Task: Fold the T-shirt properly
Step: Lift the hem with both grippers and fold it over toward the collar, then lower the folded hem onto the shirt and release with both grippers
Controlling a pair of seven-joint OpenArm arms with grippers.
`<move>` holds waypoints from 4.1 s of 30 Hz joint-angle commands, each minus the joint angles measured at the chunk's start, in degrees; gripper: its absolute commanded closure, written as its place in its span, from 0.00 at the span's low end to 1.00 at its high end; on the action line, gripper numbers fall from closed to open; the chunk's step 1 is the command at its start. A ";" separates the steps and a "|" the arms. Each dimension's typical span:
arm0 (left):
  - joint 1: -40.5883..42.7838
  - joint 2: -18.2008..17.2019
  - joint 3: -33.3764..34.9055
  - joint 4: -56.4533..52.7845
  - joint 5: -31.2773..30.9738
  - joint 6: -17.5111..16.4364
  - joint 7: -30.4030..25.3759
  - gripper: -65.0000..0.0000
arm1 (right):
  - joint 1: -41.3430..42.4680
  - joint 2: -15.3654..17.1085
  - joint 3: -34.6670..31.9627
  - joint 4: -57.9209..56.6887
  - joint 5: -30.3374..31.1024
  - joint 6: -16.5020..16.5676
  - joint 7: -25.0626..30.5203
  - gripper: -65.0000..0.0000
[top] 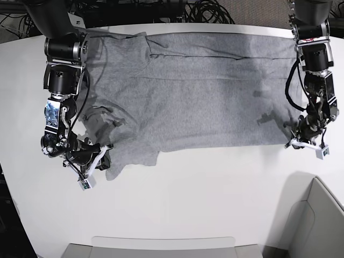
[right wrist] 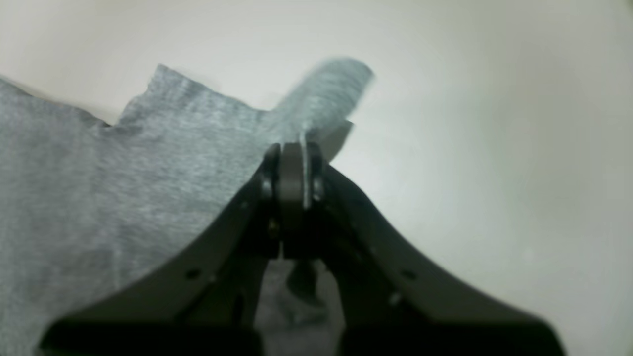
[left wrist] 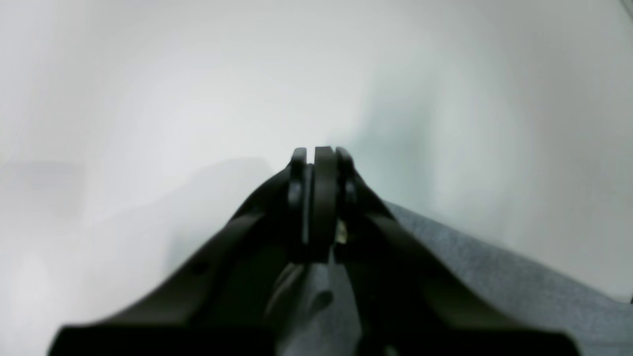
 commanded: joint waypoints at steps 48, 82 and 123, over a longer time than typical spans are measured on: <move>30.55 -2.38 -21.94 36.13 -0.36 -0.21 22.63 1.00 | -37.36 -2.20 7.54 61.29 4.58 0.17 -21.21 1.00; 40.22 1.31 -23.96 42.63 -0.36 -0.30 22.01 0.79 | -52.83 0.52 14.58 61.73 16.71 0.17 -21.12 1.00; 44.44 -1.59 -22.47 32.61 0.95 -5.13 9.79 0.76 | -51.51 2.99 10.09 60.94 16.71 0.17 -21.21 0.73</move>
